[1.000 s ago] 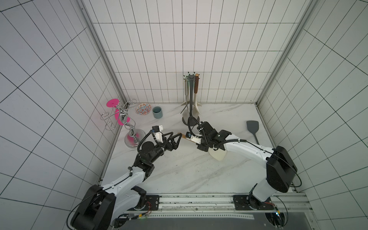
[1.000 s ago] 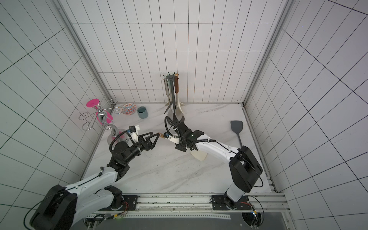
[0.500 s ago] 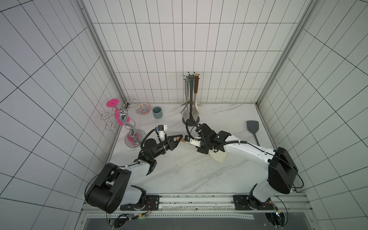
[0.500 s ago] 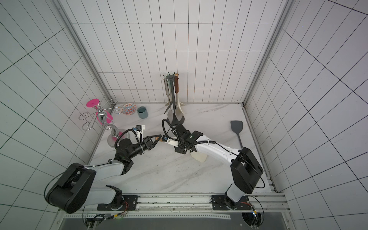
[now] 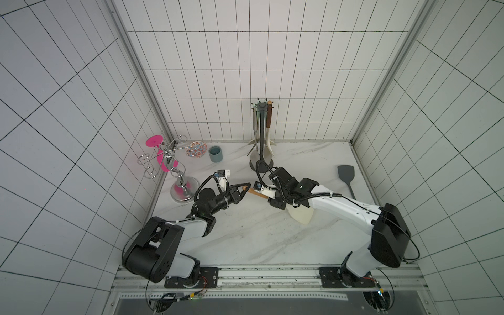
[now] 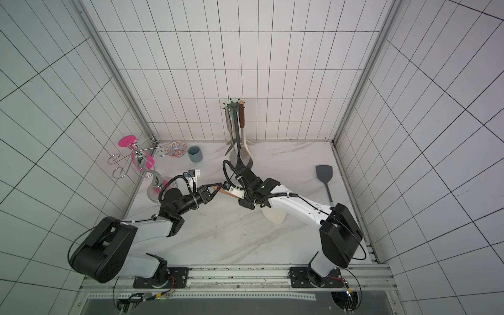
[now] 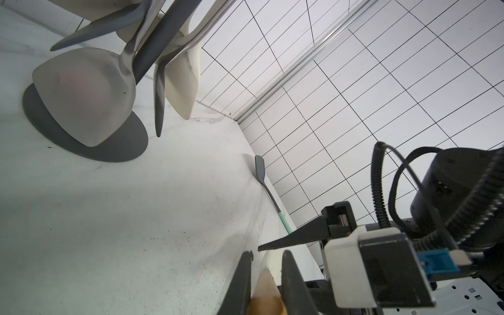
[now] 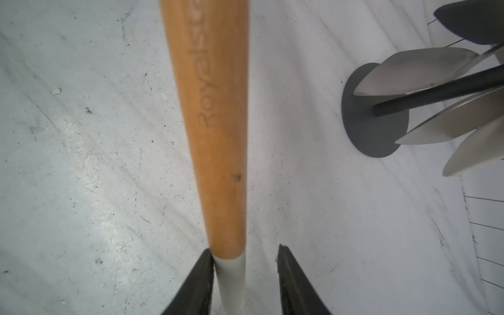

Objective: Take the spatula off the kitchen utensil rack
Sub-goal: Place the spatula at the center of the board.

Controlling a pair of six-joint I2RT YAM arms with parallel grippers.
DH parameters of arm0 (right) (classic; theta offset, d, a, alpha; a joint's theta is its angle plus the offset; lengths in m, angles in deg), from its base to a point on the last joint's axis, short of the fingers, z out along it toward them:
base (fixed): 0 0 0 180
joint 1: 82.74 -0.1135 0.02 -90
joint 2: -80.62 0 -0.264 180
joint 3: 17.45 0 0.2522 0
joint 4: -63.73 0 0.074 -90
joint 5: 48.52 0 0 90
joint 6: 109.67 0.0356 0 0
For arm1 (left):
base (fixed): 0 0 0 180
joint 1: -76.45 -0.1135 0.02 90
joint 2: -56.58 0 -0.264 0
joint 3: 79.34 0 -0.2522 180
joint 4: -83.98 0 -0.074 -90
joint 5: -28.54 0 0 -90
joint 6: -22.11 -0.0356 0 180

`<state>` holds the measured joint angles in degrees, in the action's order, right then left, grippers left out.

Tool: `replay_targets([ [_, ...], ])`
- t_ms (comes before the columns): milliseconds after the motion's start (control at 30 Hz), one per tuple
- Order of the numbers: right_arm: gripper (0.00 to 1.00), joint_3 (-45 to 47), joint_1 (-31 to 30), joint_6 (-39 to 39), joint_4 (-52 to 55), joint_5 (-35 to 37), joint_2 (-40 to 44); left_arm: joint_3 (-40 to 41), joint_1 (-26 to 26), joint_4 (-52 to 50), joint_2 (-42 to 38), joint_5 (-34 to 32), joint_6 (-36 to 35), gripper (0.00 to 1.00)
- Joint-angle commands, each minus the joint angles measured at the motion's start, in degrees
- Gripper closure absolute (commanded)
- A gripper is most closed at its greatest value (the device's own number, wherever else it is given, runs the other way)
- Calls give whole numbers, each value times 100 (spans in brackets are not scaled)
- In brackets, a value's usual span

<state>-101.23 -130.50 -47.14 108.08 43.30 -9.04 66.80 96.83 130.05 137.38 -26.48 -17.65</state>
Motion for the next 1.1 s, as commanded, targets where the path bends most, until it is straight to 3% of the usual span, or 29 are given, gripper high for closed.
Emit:
replay_targets([
  [0, 43, -526, -44, 1104, -7, 187, 591, 55, 18, 469, -86, 53, 300, 100],
  [133, 14, -291, 17, 3017, -5, 260, 1241, 167, 18, 587, -261, -67, 414, 100],
  [200, 1, -172, 147, 4241, 4, -175, 1485, 244, 18, 613, -354, -167, 408, 100],
  [267, 1, 69, 296, 5377, -204, -893, 1663, 323, 18, 603, -490, -299, 365, 100],
  [533, 1, 614, 295, 9334, -484, -1203, 1798, 553, 17, -166, -1134, -1013, -214, 100],
  [633, 1, 935, 231, 10517, -1033, -1509, 1714, 580, 18, -244, -1209, -1089, -286, 100],
  [767, 1, 1539, -13, 12476, -1752, -1295, 1678, 599, 10, -251, -1256, -1090, -326, 100],
  [900, 1, 1710, -154, 13308, -1899, -830, 1445, 603, 10, -373, -1385, -1129, -385, 100],
  [1067, 1, 1284, -162, 13562, -1822, -747, 834, 626, 10, -433, -1505, -1141, -417, 100],
])
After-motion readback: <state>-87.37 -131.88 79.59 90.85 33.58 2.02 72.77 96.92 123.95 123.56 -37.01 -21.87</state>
